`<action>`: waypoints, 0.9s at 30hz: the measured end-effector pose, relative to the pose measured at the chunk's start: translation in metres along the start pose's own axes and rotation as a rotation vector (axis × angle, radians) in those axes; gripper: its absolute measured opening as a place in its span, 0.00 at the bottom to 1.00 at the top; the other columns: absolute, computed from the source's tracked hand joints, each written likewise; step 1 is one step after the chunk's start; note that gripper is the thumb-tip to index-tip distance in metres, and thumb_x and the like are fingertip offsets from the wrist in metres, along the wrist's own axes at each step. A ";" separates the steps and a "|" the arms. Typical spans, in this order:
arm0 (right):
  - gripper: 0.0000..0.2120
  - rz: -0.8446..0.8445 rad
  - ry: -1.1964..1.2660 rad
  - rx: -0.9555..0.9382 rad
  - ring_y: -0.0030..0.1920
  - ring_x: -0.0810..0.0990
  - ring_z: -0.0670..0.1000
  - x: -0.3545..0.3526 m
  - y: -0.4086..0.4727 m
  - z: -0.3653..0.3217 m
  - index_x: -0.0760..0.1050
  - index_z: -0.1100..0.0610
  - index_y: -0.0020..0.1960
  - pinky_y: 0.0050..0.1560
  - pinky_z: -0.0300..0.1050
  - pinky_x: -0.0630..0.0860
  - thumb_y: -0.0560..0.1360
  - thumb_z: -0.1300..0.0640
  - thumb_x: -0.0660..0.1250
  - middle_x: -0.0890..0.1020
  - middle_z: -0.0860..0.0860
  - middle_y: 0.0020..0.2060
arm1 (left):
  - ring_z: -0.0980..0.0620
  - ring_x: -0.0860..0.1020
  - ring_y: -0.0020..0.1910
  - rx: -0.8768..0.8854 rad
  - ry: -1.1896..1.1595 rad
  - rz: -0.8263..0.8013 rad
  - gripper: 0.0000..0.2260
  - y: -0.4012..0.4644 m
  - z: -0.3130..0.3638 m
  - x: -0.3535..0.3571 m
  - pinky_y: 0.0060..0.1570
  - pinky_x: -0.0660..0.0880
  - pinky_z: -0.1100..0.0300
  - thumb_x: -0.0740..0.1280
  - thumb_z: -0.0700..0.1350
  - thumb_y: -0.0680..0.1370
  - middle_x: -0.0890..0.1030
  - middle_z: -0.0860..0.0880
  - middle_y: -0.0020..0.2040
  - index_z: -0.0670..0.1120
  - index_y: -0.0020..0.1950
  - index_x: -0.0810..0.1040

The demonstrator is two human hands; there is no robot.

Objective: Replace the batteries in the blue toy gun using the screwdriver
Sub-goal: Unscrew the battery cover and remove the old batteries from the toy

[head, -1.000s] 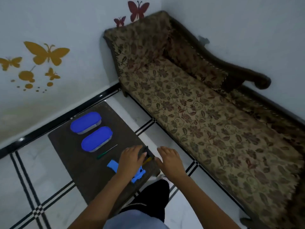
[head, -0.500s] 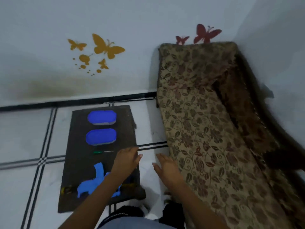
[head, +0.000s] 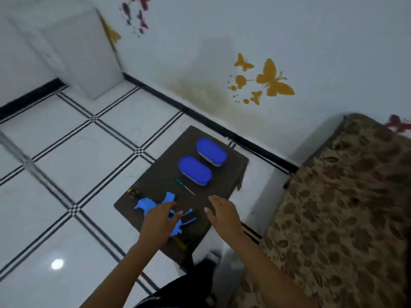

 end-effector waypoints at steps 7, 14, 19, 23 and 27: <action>0.22 -0.221 -0.277 -0.255 0.72 0.64 0.50 0.002 0.079 -0.012 0.63 0.58 0.72 0.72 0.47 0.58 0.81 0.50 0.53 0.68 0.54 0.71 | 0.40 0.77 0.58 -0.210 -0.014 0.132 0.18 0.029 -0.037 0.000 0.58 0.70 0.49 0.63 0.51 0.78 0.80 0.41 0.57 0.41 0.63 0.77; 0.25 -0.391 -0.420 -0.434 0.73 0.63 0.50 -0.007 0.107 0.003 0.61 0.57 0.73 0.73 0.47 0.56 0.80 0.47 0.48 0.65 0.53 0.73 | 0.44 0.73 0.65 -0.340 0.109 0.154 0.21 0.036 -0.030 0.024 0.64 0.68 0.50 0.64 0.49 0.78 0.75 0.43 0.65 0.41 0.68 0.71; 0.18 -0.385 -0.397 -0.615 0.56 0.81 0.54 0.018 0.142 0.023 0.78 0.60 0.59 0.56 0.49 0.76 0.76 0.52 0.59 0.81 0.57 0.57 | 0.46 0.84 0.35 -0.485 0.195 0.270 0.18 0.039 -0.021 0.061 0.33 0.79 0.54 0.81 0.47 0.58 0.84 0.44 0.38 0.41 0.43 0.83; 0.21 -0.559 -0.466 -0.675 0.69 0.68 0.54 0.050 0.165 0.032 0.64 0.59 0.71 0.67 0.48 0.64 0.81 0.52 0.53 0.69 0.55 0.70 | 0.40 0.82 0.48 -0.625 0.130 0.285 0.19 0.045 -0.024 0.105 0.47 0.78 0.46 0.76 0.47 0.67 0.83 0.39 0.49 0.38 0.53 0.81; 0.21 -0.583 -0.428 -0.695 0.66 0.71 0.56 0.087 0.186 0.046 0.65 0.60 0.70 0.66 0.49 0.67 0.81 0.52 0.54 0.72 0.56 0.67 | 0.40 0.80 0.54 -0.684 0.010 0.240 0.24 0.060 -0.038 0.160 0.53 0.76 0.44 0.59 0.56 0.72 0.82 0.39 0.55 0.39 0.57 0.80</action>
Point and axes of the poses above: each hand's wrist, its own y-axis towards the middle knuckle, its own x-axis out of the palm, z = x × y, the point moved 2 cm from there along y, towards the middle knuckle
